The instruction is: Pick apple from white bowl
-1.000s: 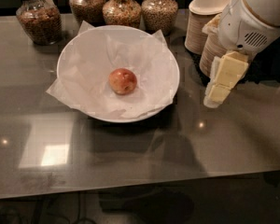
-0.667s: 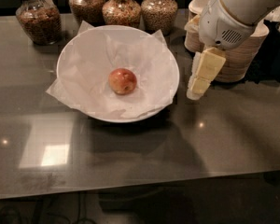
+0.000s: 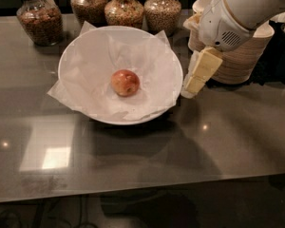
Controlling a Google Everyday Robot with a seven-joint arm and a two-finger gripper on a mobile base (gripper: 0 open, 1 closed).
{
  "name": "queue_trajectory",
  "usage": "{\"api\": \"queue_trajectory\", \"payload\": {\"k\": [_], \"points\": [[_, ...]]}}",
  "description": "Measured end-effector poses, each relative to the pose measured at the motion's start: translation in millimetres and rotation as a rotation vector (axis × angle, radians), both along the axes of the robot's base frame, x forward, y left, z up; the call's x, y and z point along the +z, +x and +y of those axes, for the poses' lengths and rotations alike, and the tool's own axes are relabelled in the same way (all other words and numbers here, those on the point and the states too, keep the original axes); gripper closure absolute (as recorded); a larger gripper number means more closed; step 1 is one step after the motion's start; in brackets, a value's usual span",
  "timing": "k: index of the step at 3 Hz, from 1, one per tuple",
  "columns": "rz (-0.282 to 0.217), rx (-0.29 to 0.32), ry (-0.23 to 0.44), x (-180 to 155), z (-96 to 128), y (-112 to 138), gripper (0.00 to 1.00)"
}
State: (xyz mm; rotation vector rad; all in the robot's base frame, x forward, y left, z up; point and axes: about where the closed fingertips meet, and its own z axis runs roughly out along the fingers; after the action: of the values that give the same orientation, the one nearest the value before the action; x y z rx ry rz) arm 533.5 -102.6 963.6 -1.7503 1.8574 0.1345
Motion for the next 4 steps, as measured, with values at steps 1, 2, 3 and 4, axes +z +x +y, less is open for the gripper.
{"api": "queue_trajectory", "payload": {"k": [1, 2, 3, 4], "points": [[-0.038, 0.058, 0.155, 5.9, 32.9, 13.5, 0.0], [-0.038, 0.153, 0.304, 10.2, 70.6, 29.8, 0.0], [-0.005, 0.209, 0.342, 0.3, 95.0, 39.7, 0.0], [0.021, 0.229, 0.332, -12.1, 107.4, 44.4, 0.14]]}}
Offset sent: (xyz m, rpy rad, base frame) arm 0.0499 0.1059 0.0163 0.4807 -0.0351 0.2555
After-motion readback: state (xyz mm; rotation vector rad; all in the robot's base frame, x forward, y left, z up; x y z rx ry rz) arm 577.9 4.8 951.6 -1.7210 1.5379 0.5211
